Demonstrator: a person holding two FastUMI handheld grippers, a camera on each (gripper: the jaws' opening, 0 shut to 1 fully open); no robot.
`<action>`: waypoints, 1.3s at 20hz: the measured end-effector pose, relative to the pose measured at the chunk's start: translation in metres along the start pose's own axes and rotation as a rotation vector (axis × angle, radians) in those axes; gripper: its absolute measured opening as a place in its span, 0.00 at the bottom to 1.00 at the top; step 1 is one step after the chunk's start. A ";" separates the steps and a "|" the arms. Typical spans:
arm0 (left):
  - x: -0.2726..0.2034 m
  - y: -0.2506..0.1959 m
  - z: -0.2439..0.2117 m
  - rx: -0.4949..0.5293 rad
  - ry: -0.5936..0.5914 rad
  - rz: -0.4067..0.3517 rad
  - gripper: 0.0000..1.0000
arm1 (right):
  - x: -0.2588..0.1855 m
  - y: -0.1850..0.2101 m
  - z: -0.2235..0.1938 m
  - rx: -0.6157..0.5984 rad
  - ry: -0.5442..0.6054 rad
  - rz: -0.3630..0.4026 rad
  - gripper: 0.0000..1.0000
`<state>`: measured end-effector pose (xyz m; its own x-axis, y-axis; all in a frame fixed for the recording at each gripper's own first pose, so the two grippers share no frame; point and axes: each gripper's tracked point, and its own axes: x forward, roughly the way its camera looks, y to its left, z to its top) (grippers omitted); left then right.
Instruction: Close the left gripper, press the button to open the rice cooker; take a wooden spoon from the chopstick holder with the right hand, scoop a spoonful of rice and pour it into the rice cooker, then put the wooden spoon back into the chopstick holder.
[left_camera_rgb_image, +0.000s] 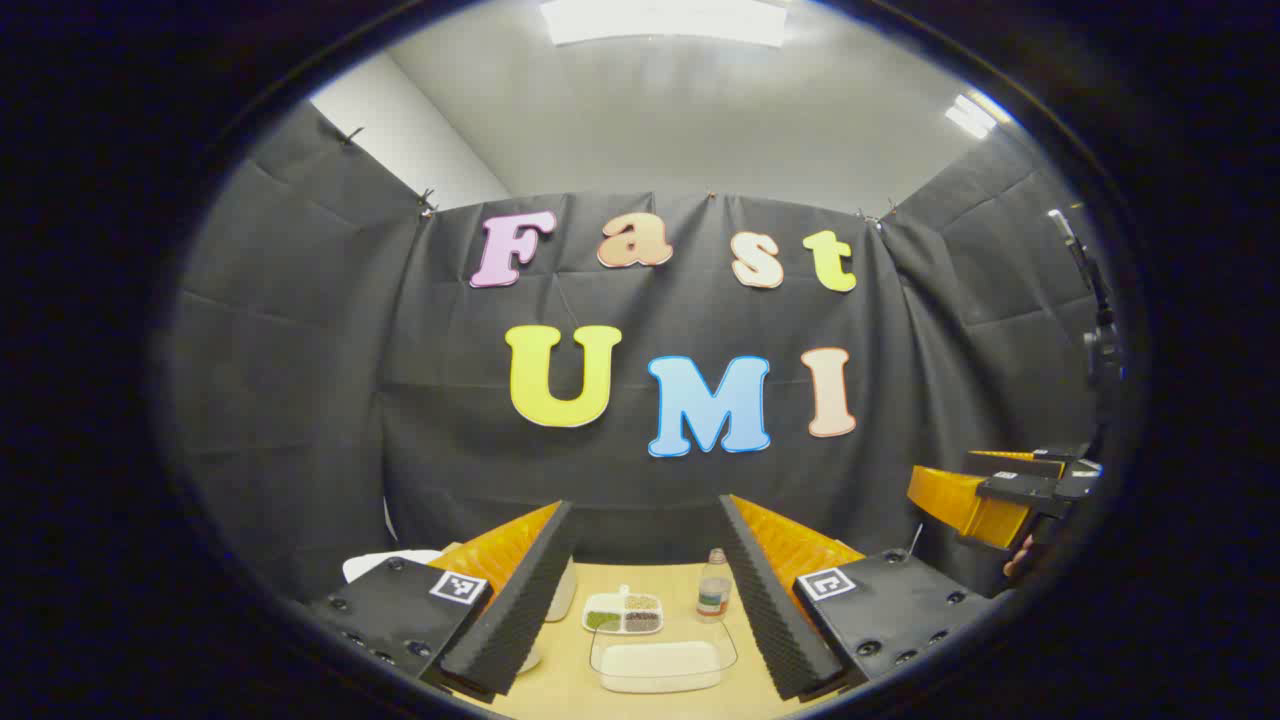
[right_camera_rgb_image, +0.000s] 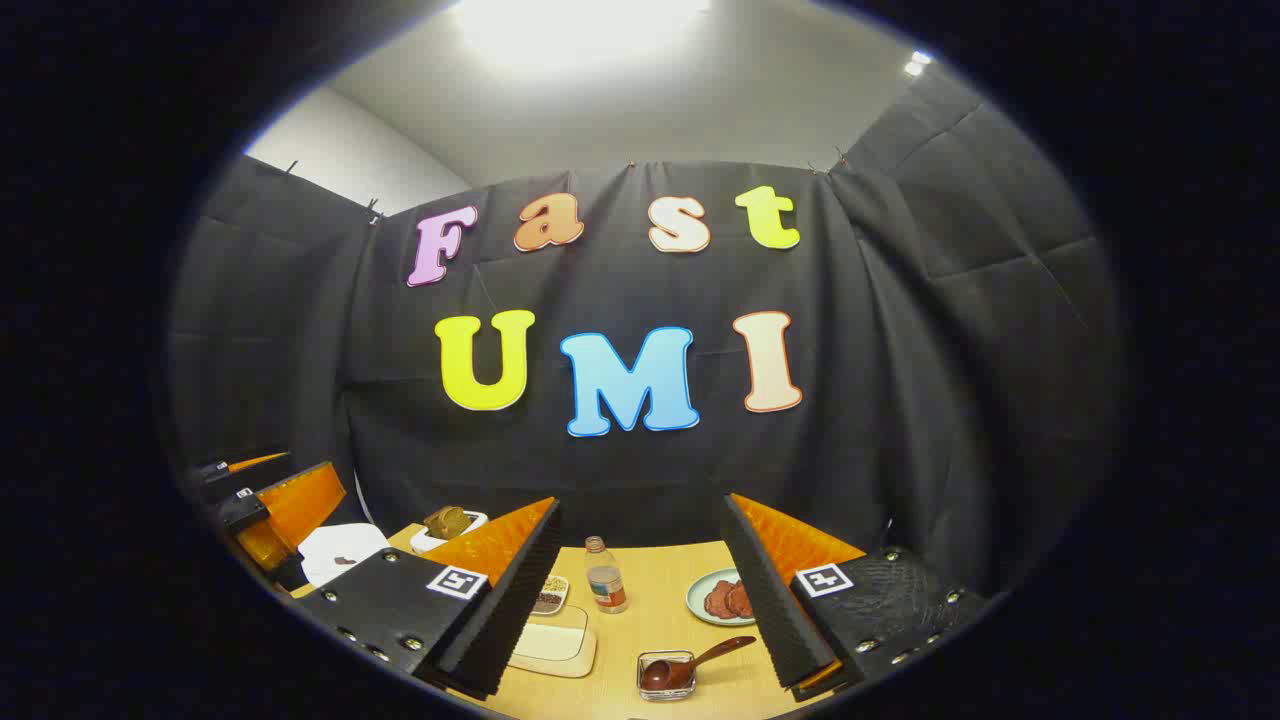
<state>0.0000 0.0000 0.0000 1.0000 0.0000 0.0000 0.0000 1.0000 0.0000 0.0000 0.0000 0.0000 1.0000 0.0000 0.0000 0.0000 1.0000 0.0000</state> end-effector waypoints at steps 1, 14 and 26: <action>0.000 0.000 -0.001 0.007 0.008 -0.003 0.97 | 0.000 0.003 0.002 -0.006 -0.010 0.004 0.96; 0.011 0.007 -0.008 0.000 0.029 0.022 0.97 | 0.000 0.019 -0.007 -0.062 0.010 0.026 0.96; 0.024 0.050 -0.045 0.021 0.116 0.088 0.92 | 0.004 0.030 -0.028 -0.060 0.067 0.055 0.96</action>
<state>0.0241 0.0500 -0.0447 0.9895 0.0889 -0.1144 -0.0865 0.9959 0.0256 0.0043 0.0300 -0.0280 0.9962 0.0528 -0.0689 -0.0569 0.9967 -0.0578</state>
